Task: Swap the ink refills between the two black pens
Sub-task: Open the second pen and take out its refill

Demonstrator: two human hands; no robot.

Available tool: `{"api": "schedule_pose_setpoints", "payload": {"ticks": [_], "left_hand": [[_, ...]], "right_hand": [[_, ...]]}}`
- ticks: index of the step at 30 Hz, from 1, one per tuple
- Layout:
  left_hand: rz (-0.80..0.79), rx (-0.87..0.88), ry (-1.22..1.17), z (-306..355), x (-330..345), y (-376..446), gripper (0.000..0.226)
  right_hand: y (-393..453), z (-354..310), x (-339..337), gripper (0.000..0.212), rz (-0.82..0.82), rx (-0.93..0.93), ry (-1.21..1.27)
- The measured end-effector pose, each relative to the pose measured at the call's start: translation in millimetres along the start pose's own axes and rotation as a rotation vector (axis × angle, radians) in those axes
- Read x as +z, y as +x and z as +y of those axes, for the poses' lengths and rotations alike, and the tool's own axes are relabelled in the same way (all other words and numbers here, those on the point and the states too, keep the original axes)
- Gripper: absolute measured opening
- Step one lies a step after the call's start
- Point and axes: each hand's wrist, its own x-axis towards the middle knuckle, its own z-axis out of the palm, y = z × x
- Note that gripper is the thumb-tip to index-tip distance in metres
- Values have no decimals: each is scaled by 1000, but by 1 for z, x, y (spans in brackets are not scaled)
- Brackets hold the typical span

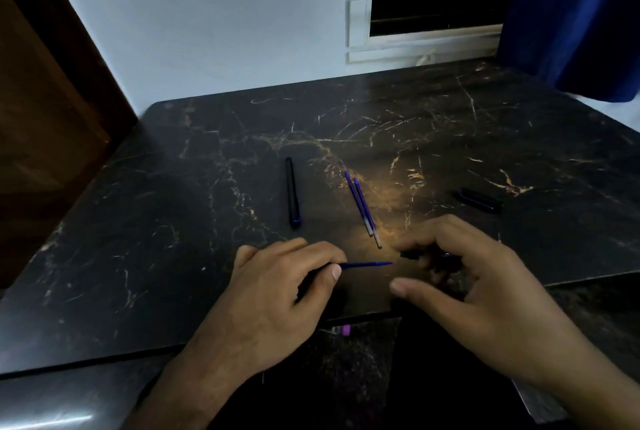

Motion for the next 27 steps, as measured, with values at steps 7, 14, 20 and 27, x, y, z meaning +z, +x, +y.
{"api": "schedule_pose_setpoints", "payload": {"ticks": [7, 14, 20, 27], "left_hand": [[-1, 29, -2, 9, -6, -2, 25], [101, -94, -31, -18, -26, 0, 29], [89, -160, -29, -20, -24, 7, 20], [80, -162, -21, -23, -23, 5, 22]], "right_hand": [[8, -1, 7, 19, 30, -34, -57], [32, 44, -72, 23, 201, 144, -473], [59, 48, -69, 22, 324, 357, -467], [84, 63, -70, 27, 192, 576, -440]]}}
